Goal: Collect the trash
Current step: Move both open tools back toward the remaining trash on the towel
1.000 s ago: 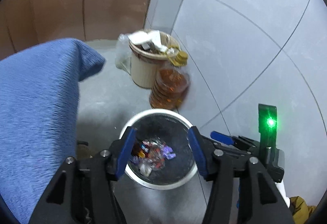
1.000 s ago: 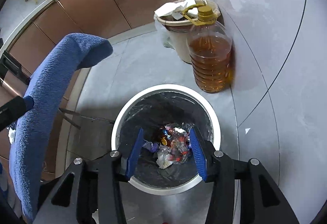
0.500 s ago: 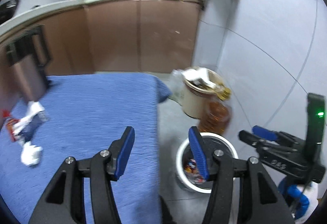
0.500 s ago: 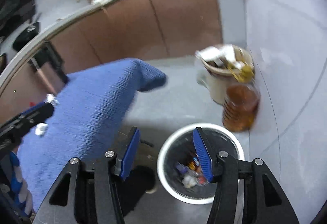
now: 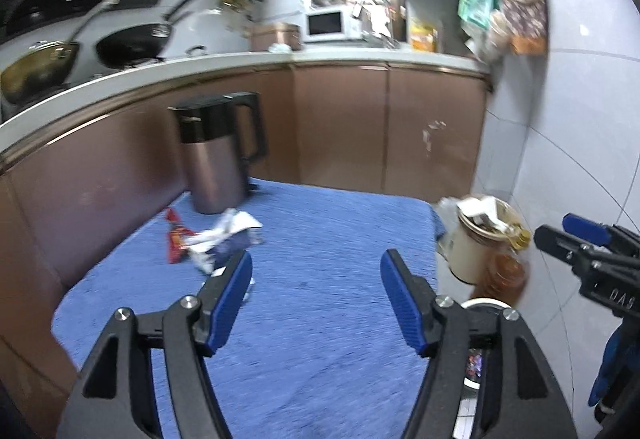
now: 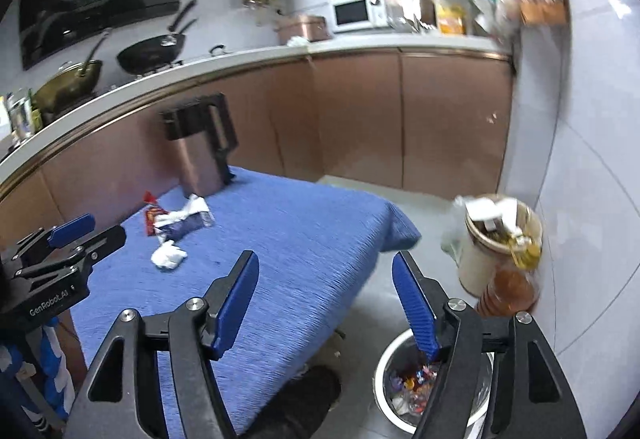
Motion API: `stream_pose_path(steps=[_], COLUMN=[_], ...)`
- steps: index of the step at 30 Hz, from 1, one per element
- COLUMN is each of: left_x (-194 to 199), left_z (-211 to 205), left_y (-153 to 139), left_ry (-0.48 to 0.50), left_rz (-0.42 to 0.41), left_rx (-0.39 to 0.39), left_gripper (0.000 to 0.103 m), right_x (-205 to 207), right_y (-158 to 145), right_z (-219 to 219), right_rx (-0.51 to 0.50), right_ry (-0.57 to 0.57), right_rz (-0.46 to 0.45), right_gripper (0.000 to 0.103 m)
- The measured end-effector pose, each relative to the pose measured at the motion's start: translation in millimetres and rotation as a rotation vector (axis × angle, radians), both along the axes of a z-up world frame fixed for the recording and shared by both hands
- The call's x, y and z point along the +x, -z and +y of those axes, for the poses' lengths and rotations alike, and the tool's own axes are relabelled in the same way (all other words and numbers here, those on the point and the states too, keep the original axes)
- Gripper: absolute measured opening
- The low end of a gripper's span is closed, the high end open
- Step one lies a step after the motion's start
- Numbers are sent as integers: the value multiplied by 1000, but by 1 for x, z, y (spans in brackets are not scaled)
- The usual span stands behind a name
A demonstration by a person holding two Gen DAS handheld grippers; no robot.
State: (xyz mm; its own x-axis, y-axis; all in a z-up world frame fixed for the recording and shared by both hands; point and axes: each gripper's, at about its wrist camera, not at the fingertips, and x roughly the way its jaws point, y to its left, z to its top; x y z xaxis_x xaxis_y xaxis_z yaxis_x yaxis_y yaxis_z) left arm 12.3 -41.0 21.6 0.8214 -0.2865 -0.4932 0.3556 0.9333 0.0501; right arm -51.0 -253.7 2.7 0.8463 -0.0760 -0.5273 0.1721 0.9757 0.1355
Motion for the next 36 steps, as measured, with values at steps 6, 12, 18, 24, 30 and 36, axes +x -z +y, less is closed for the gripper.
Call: stream_pose_path(steps=[6,12,18,24,30,36], left_x=[-27,-51,-68,-74,-72,-63], left_z=[44,80,113,132,137,137], left_y=[-13,-22,-28,-31,-30,-23], left_ry=[-85,-139,-198,-252,-280,-303], left_rz=[-59,-97,-130,-142,-145,-130], left_rx=[-43,-86,-125,-138,-123,-102], left_gripper=[76,80,81,81,81,81], right_x=[-16,-36,-48,-48,-49,-37], right_y=[-25,-47,-64,-70,-75,-74], right_z=[33,61,80,97,100,93], right_rx=[-58,-119,-159,-173,-184,-143], right_ry=[-31,-41,-58,-88,-90,-106], right_rz=[-41,-83,-125,-146,-161,-166], right_gripper=[77,88,95,97,100,100])
